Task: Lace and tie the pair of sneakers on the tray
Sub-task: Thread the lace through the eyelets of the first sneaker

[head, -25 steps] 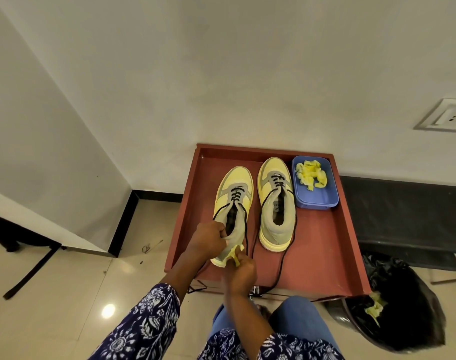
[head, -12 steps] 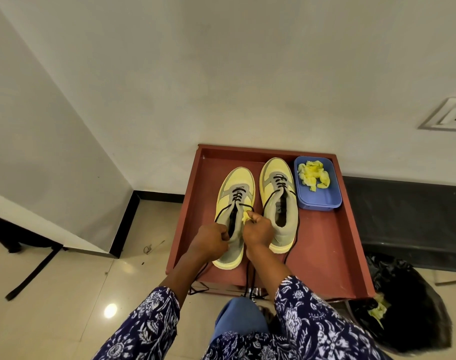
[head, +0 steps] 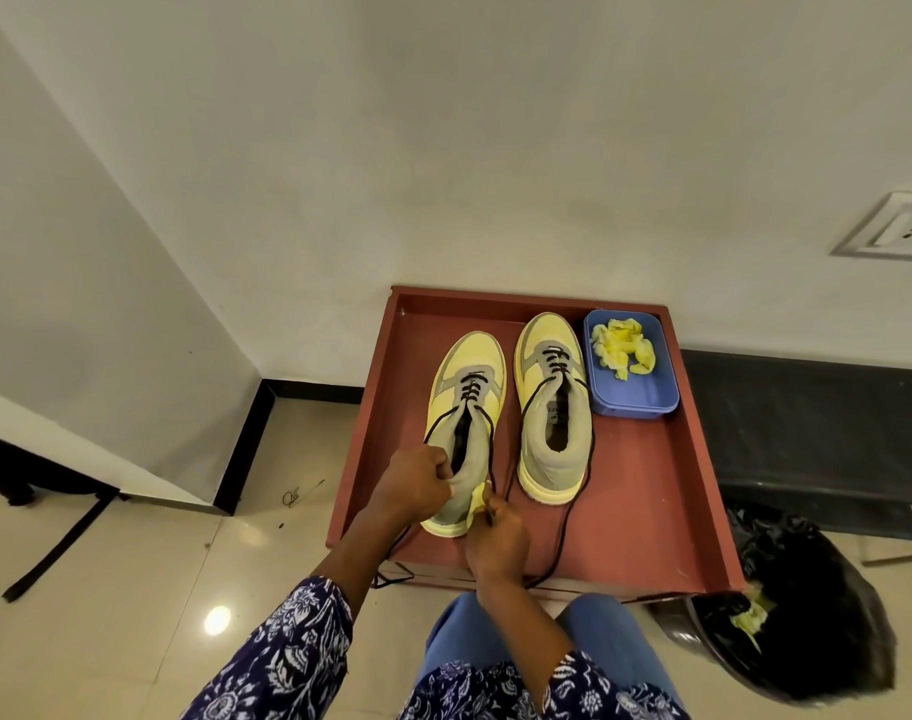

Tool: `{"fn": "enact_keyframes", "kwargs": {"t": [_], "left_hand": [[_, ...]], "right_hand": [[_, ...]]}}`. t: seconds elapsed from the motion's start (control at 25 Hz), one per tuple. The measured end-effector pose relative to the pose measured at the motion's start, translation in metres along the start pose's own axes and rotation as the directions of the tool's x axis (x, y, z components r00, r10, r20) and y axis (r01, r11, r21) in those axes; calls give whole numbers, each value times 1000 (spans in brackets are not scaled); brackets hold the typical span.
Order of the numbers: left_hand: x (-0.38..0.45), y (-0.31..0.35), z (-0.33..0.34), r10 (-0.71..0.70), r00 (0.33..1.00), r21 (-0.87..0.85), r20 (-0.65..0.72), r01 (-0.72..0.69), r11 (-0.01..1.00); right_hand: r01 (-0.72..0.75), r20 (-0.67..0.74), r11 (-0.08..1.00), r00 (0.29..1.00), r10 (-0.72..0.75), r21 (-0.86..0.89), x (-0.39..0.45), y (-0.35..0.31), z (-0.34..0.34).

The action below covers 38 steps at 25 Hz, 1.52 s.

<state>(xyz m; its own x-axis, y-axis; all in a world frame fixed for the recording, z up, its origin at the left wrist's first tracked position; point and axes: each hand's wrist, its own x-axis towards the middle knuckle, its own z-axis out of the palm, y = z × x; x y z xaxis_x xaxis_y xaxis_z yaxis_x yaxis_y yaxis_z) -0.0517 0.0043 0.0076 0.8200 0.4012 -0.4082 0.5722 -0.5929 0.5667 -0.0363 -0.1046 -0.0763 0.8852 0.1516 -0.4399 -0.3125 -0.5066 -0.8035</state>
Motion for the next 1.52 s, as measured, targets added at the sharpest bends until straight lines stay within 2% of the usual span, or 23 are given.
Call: {"fn": "enact_keyframes", "kwargs": {"t": [0.28, 0.44, 0.68, 0.88, 0.96, 1.2, 1.36, 1.52], "left_hand": [[-1, 4, -1, 1, 1000, 17, 22, -1, 1000], [-1, 3, -1, 12, 1000, 14, 22, -12, 1000], [-1, 3, -1, 3, 1000, 9, 27, -4, 1000], [-2, 5, -1, -5, 1000, -16, 28, 6, 1000], [-3, 4, 0, -8, 1000, -29, 23, 8, 1000], [-2, 0, 2, -12, 1000, -21, -1, 11, 1000], [-2, -1, 4, -8, 1000, -24, -15, 8, 1000], [-1, -1, 5, -11, 1000, -34, -21, 10, 999]], "right_hand": [[-149, -13, 986, 989, 150, 72, 13, -30, -14], [-171, 23, 981, 985, 170, 92, 34, -54, -13], [-109, -61, 987, 991, 117, 115, 42, -71, -11], [142, -63, 990, 988, -141, -1, 39, -81, -16], [180, -41, 984, 983, -180, -10, 35, -74, -16], [112, -4, 994, 994, -112, -9, 19, -41, -16], [48, 46, 994, 998, -44, -102, 6, -16, -8], [139, -2, 986, 990, -140, -89, -21, -9, 0]]}}
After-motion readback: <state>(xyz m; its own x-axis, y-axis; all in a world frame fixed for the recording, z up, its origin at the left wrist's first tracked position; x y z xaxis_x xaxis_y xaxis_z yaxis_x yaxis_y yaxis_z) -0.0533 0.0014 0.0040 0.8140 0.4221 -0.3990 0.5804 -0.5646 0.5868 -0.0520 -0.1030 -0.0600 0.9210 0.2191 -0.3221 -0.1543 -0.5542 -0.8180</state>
